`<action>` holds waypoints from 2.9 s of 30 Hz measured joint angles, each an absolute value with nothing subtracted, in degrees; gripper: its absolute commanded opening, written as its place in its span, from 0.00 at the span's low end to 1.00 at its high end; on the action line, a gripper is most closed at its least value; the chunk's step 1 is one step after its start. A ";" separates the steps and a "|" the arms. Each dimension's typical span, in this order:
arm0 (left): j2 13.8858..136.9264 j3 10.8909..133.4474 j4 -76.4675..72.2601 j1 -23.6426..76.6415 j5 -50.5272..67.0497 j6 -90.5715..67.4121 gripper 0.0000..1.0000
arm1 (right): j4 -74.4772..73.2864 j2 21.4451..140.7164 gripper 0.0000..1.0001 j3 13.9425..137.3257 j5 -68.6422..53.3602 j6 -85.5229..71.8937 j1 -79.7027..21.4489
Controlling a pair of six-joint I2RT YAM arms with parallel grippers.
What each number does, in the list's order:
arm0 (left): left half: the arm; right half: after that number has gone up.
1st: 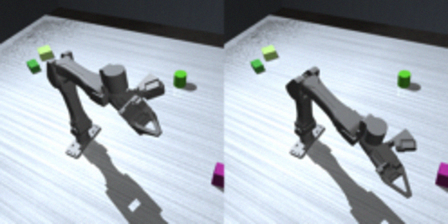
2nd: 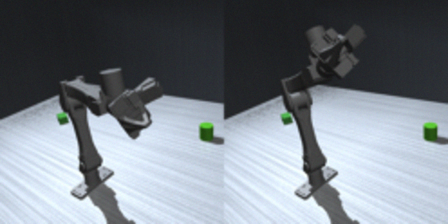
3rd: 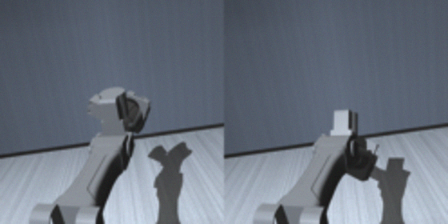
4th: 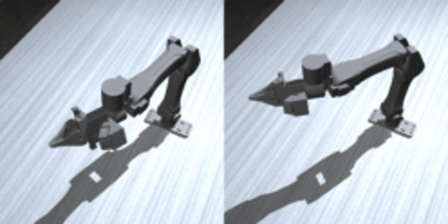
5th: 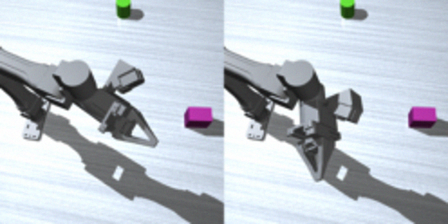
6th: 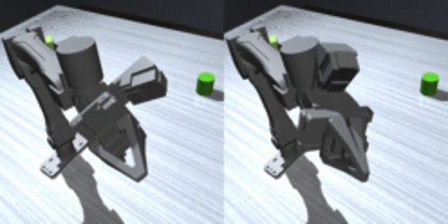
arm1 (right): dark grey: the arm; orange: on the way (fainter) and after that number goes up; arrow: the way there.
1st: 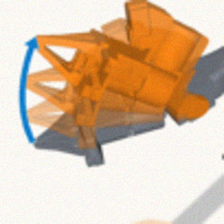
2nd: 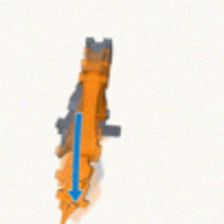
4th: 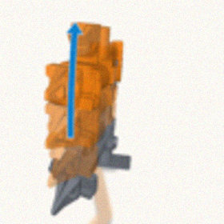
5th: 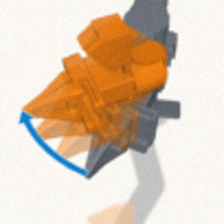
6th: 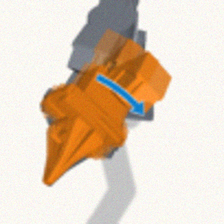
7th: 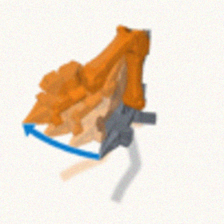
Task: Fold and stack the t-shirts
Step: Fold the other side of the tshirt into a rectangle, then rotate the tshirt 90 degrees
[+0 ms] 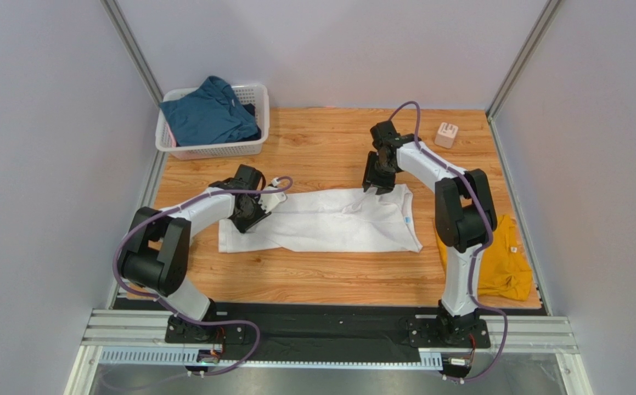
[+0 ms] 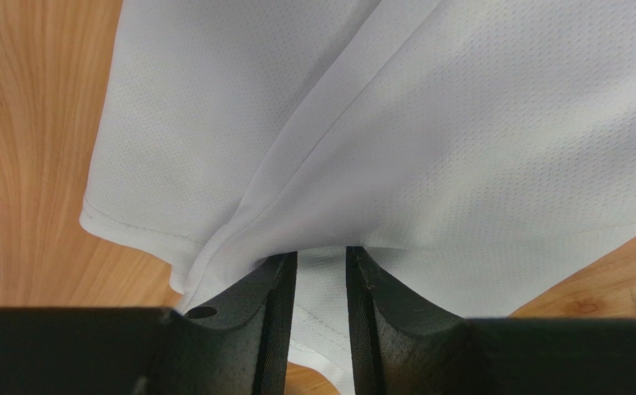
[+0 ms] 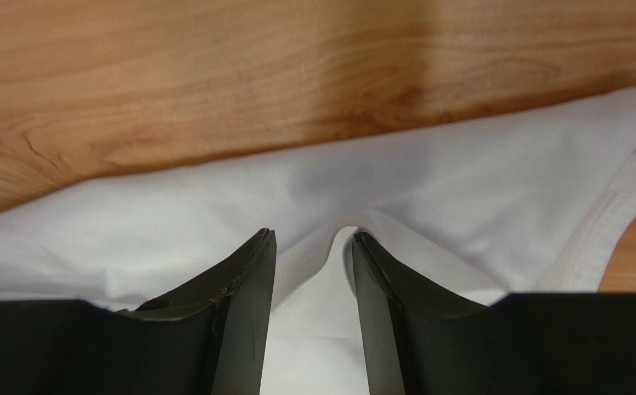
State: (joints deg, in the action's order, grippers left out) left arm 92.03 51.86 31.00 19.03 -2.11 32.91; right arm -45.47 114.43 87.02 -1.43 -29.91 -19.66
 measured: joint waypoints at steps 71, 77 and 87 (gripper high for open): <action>96.29 53.19 29.04 20.69 -15.46 39.90 0.35 | -68.66 131.76 0.66 108.03 -4.01 -33.56 -13.74; 96.36 54.70 33.50 25.10 -13.15 38.89 0.34 | -70.70 137.97 0.66 119.52 -6.92 -32.75 -11.11; 99.31 68.51 48.05 34.92 4.56 33.67 0.33 | -68.66 146.93 0.70 134.56 -20.99 -32.56 -6.63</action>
State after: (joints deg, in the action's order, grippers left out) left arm 99.31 68.51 48.05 34.92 4.56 33.67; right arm -68.66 146.93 134.56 -20.99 -32.56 -6.63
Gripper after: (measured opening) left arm 0.337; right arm 0.683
